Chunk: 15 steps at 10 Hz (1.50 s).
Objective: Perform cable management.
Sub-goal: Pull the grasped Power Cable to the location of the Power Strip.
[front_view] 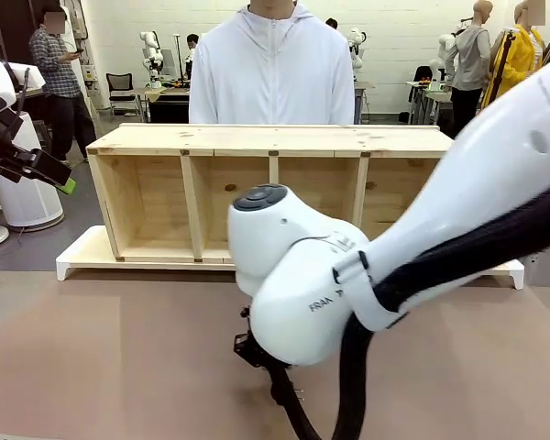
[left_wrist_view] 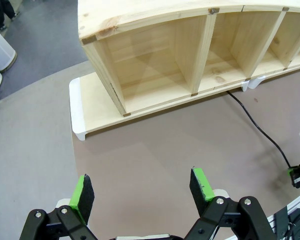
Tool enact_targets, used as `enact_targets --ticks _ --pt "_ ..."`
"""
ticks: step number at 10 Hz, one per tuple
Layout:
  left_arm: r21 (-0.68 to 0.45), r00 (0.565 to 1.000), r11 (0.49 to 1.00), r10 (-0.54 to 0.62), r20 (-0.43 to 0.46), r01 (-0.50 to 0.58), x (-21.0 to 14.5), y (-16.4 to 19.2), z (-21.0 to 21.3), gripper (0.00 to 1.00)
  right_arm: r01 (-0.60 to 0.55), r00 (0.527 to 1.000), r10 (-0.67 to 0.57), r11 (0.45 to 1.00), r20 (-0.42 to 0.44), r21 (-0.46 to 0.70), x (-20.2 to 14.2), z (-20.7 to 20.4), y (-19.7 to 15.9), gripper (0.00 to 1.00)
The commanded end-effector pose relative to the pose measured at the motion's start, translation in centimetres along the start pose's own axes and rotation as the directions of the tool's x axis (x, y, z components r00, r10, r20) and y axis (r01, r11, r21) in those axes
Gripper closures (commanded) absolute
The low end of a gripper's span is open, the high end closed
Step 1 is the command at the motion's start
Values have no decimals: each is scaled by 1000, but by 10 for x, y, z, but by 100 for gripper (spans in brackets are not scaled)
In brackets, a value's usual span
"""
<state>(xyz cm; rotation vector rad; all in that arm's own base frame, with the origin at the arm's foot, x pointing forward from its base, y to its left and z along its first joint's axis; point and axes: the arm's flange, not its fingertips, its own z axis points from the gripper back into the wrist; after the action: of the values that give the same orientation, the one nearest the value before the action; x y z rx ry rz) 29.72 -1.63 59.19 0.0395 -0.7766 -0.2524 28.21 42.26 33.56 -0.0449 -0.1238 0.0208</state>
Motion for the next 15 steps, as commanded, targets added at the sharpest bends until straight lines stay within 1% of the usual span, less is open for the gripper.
enact_targets --ticks 1,3,4,5,11,13,15 --pt "3 1000 1000 2 11 -2 2 0 -1 0 77 997 -77 996 4 46 -11 -1 -20 86" --pt "3 1000 1000 2 11 -2 2 0 -1 0 112 994 -113 992 12 65 -13 -4 -31 86" --pt "3 1000 1000 2 11 -2 2 0 -1 0 113 993 -116 990 34 87 -13 -5 -26 86" --pt "3 1000 1000 2 11 -2 2 0 -1 0 73 997 -74 997 3 33 -4 -3 -27 86" --pt "3 1000 1000 2 11 -2 2 0 -1 0 77 997 -78 996 13 40 -6 -4 -29 86" --pt "3 1000 1000 2 11 -2 2 0 -1 0 154 988 -154 988 -7 24 7 17 -75 86" --pt "3 1000 1000 2 11 -2 2 0 -1 0 212 976 -212 977 -48 -9 11 38 -124 86"
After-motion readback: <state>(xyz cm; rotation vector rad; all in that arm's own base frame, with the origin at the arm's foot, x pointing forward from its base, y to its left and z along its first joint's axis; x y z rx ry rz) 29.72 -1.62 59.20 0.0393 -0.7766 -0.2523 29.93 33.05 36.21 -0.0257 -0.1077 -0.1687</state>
